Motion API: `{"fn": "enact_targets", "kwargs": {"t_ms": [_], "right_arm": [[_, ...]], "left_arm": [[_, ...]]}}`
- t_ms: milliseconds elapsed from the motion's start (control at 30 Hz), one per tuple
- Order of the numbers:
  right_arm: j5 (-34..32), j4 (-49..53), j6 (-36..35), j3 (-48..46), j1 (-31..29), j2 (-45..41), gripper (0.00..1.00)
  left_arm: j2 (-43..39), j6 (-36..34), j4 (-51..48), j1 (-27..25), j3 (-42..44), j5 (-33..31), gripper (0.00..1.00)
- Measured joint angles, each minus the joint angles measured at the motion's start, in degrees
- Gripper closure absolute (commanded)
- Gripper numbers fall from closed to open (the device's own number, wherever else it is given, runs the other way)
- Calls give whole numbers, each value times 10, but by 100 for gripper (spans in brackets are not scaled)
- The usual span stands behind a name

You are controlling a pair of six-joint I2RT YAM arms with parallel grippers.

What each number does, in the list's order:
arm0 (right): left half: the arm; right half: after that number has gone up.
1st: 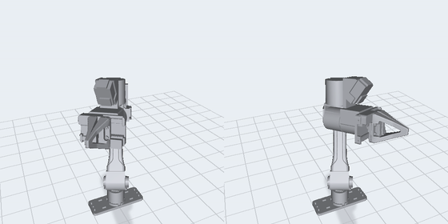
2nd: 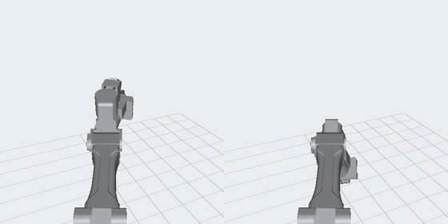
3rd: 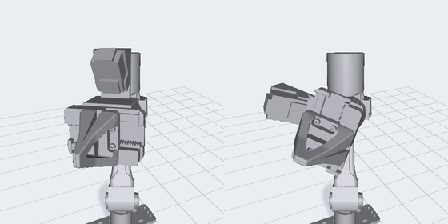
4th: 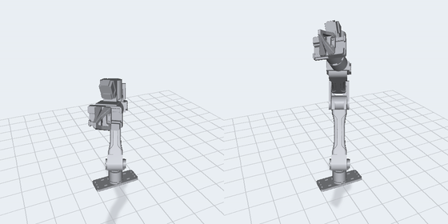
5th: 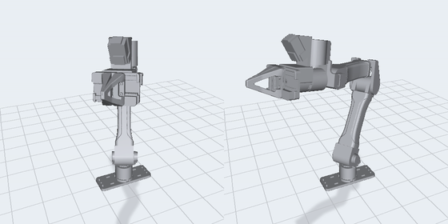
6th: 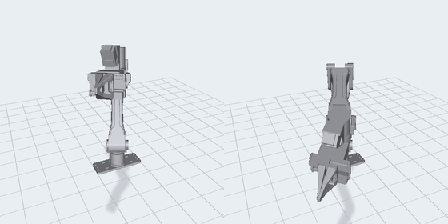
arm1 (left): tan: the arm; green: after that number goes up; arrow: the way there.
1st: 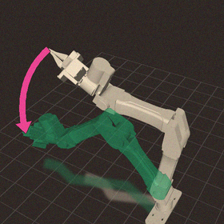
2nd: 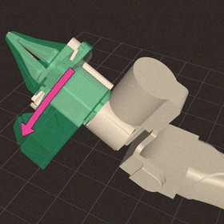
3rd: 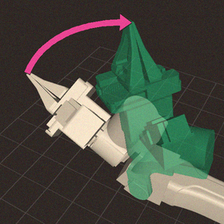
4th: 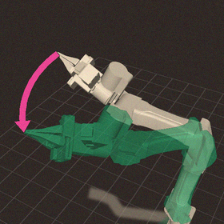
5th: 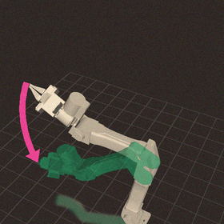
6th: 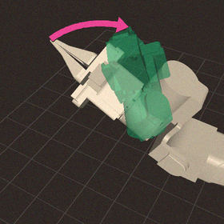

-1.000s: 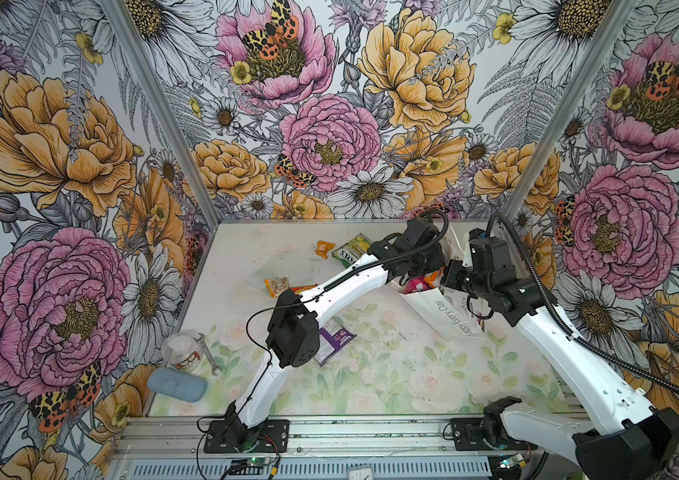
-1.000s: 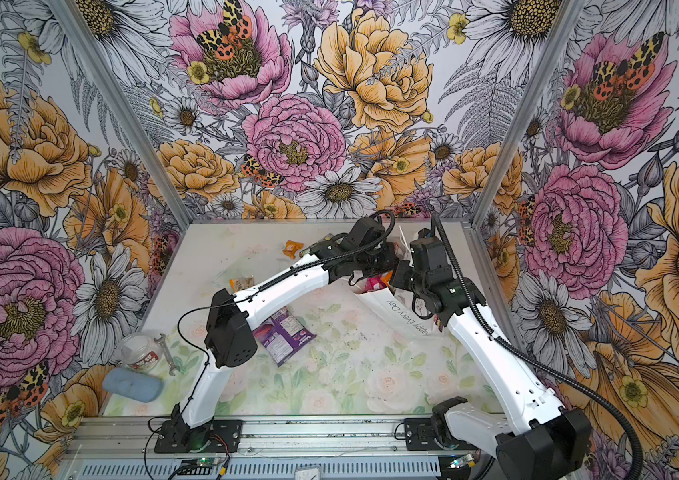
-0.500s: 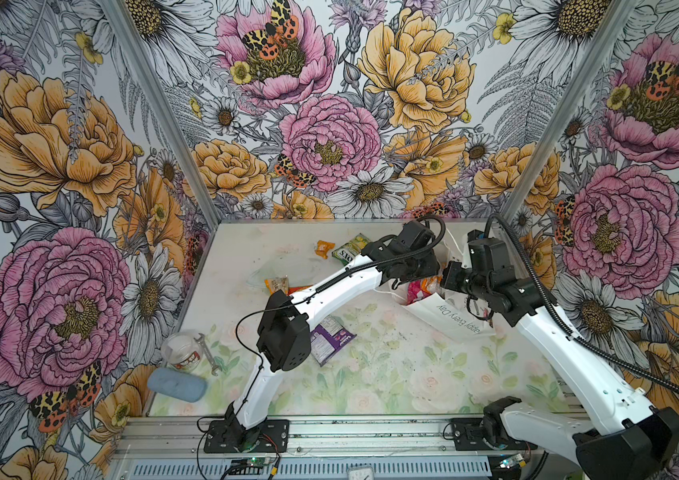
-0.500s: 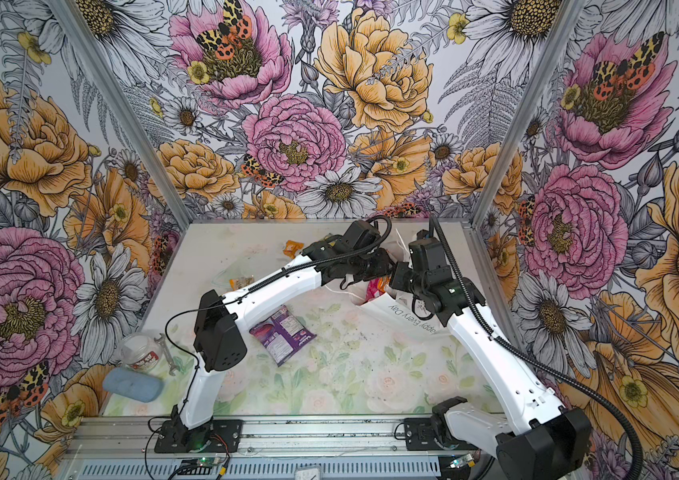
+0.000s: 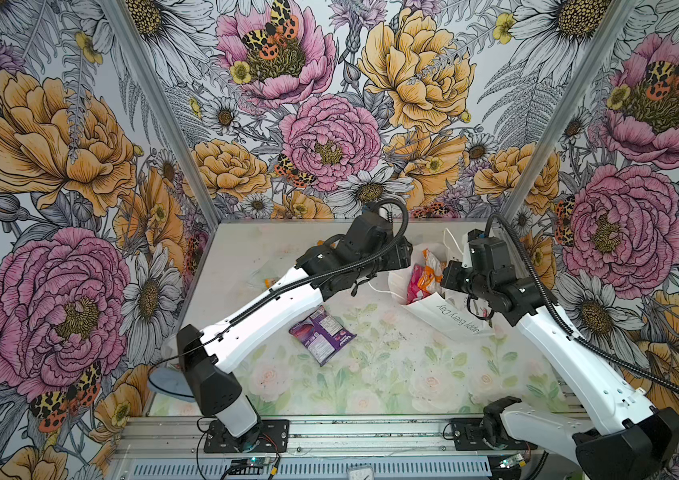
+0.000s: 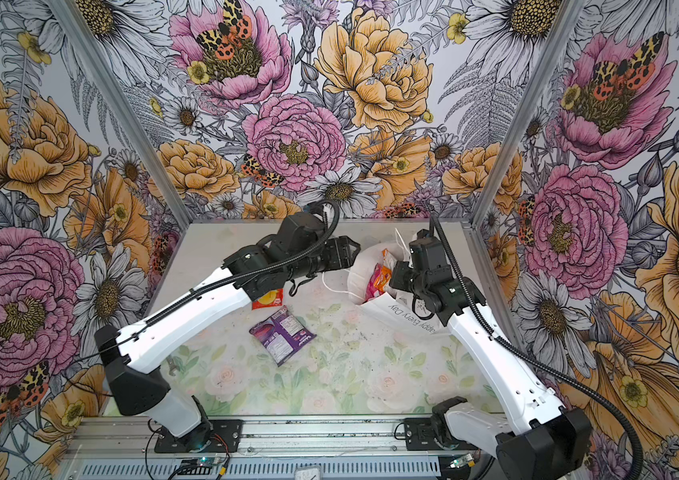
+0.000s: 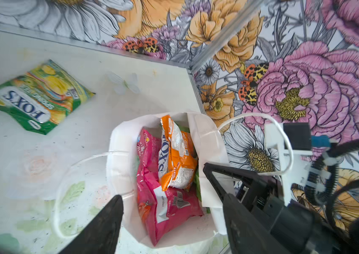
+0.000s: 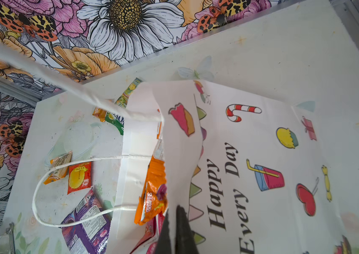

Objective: Place the snacks into the paper bag
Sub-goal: 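Open the left gripper and withdraw it toward the green Fox's bag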

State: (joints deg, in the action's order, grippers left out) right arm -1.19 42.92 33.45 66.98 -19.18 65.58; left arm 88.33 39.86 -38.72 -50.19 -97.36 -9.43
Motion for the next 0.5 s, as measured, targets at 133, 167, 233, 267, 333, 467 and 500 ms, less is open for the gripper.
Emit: {"fn": "enact_targets", "kwargs": {"t_ms": [133,167,233,267,333,467,500], "right_arm": [[3,6,2,38,-19,20,100],[4,6,2,49,-30,28,100],[8,3,2,65,-45,42,100],[11,0,4,72,-52,48,100],[25,-8,12,79,-59,54,100],[60,-23,33,77,-48,51,100],[73,-30,40,69,-37,47,100]], "left_arm": [[-112,-11,21,62,82,-33,23],[-140,-11,23,83,105,-40,23],[-191,-11,26,126,150,-50,21],[-218,-10,25,148,174,-54,19],[-263,-10,20,191,214,-58,18],[-328,-9,-5,283,278,-52,18],[-334,-9,-9,301,290,-46,18]]}}
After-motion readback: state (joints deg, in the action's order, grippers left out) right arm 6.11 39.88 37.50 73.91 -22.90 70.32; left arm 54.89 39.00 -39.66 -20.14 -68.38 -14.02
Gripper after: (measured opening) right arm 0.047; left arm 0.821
